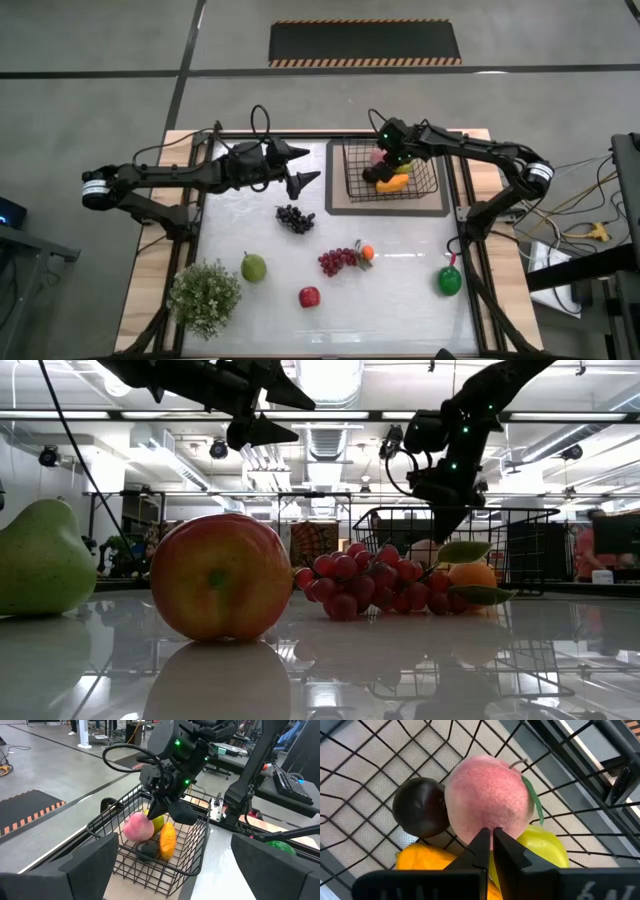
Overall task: Build produce basket
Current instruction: Put the peach into the black basket
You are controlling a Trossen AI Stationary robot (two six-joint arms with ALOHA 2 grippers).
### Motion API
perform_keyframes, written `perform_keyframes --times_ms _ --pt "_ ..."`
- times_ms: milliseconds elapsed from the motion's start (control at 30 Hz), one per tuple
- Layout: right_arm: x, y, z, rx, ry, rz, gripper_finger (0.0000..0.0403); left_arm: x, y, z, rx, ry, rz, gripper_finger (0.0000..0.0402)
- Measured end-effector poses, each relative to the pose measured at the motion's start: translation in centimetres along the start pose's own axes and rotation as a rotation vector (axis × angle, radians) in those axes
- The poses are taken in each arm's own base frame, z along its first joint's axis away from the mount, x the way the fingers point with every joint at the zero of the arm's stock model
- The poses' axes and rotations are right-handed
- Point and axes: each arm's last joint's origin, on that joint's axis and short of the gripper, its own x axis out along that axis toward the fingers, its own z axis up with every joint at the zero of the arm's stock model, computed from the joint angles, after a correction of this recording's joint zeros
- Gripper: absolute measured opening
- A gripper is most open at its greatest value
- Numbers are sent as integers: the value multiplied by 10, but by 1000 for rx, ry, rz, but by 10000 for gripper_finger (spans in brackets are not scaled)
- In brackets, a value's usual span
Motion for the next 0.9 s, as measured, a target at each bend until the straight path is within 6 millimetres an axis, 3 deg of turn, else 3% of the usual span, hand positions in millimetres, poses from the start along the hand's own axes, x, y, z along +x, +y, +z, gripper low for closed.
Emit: perform_keyframes --times_ms 200,300,500,633,900 --pt "2 0 -4 -5 23 -2 13 0 0 -1 1 5 1 369" --pt "-7 -1 -1 -6 28 -3 13 0 0 -1 1 5 0 369" --pt "-22 -2 15 -4 -137 -1 13 0 0 -1 1 5 0 369" --pt "-14 -1 19 -22 -198 0 13 0 0 -1 1 5 0 369" --pt "7 2 18 -71 -131 -5 13 0 0 -1 1 8 2 369"
